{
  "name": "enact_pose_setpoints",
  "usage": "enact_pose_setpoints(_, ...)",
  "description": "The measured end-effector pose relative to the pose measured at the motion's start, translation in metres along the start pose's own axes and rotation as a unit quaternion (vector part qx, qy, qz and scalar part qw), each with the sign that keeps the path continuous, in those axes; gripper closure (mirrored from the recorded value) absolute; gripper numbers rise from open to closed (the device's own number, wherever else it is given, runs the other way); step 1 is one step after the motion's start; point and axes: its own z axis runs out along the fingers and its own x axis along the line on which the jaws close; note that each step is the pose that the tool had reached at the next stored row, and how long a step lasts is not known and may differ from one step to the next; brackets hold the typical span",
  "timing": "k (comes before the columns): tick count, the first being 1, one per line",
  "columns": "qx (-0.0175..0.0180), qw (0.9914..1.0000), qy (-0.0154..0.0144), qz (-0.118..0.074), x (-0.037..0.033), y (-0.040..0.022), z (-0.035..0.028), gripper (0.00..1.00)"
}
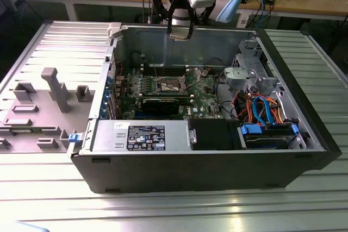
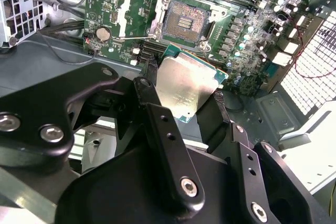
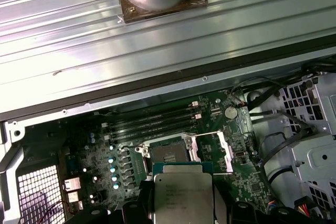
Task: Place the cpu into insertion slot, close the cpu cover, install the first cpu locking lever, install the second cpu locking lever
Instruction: 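Place the cpu into insertion slot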
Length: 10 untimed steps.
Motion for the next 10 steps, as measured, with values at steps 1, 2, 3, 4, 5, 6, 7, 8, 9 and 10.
enact_pose_setpoints(1, 0.0, 1.0, 0.0, 0.0, 0.0, 0.0, 0.0, 0.45)
enact_pose_setpoints(2, 0.0, 1.0, -0.0001, 0.001, 0.0, 0.0, 0.0, 0.45)
enact_pose_setpoints(3, -0.0001, 1.0, -0.0001, 0.001, 0.0, 0.0, 0.0, 0.45)
enact_pose_setpoints(4, -0.0001, 1.0, -0.0003, 0.003, 0.0, 0.0, 0.0, 0.45)
enact_pose_setpoints(5, -0.0001, 0.99999, -0.0004, 0.004, 0.0, 0.0, 0.0001, 0.45)
enact_pose_setpoints(6, -0.0002, 0.99997, -0.0007, 0.008, 0.0, 0.0, 0.0, 0.45)
enact_pose_setpoints(7, -0.0002, 0.99994, -0.001, 0.011, 0.0, 0.0, 0.0001, 0.45)
enact_pose_setpoints(8, -0.0003, 0.99989, -0.0013, 0.015, 0.0, 0.0, 0.0001, 0.45)
enact_pose_setpoints(9, -0.0004, 0.99987, -0.0014, 0.016, 0.0, 0.0, 0.0001, 0.45)
enact_pose_setpoints(10, -0.0004, 0.99986, -0.0015, 0.017, 0.0, 0.0, 0.0001, 0.45)
